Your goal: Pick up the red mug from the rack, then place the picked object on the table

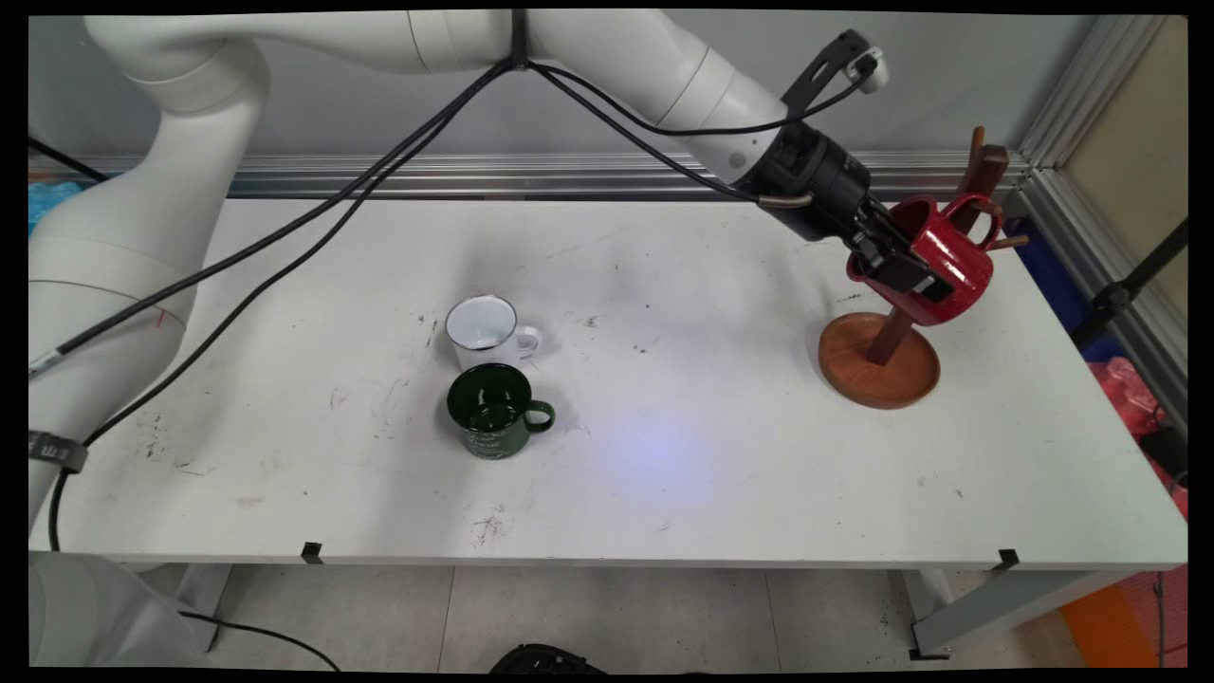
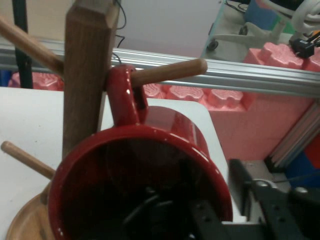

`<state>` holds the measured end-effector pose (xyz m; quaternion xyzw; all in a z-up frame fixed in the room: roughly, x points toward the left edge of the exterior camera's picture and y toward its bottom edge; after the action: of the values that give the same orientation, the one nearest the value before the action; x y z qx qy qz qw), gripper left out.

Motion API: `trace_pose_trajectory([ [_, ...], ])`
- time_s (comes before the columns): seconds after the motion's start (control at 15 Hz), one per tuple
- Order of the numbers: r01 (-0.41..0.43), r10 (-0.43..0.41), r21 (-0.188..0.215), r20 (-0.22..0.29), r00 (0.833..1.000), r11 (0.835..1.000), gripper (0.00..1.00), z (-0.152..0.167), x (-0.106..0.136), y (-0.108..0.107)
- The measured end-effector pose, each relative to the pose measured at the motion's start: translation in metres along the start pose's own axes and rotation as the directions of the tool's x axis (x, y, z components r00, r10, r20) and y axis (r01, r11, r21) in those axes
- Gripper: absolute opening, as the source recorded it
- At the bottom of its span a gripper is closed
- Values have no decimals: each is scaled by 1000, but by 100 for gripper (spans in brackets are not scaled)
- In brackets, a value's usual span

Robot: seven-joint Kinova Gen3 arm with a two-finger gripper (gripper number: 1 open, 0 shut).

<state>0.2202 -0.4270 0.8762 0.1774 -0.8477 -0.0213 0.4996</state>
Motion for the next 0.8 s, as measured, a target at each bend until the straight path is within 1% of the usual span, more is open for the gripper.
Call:
trace_pose_trajectory([
  [0.8, -21, 21, -28, -5, 1000, 999, 0, 2, 2, 4],
])
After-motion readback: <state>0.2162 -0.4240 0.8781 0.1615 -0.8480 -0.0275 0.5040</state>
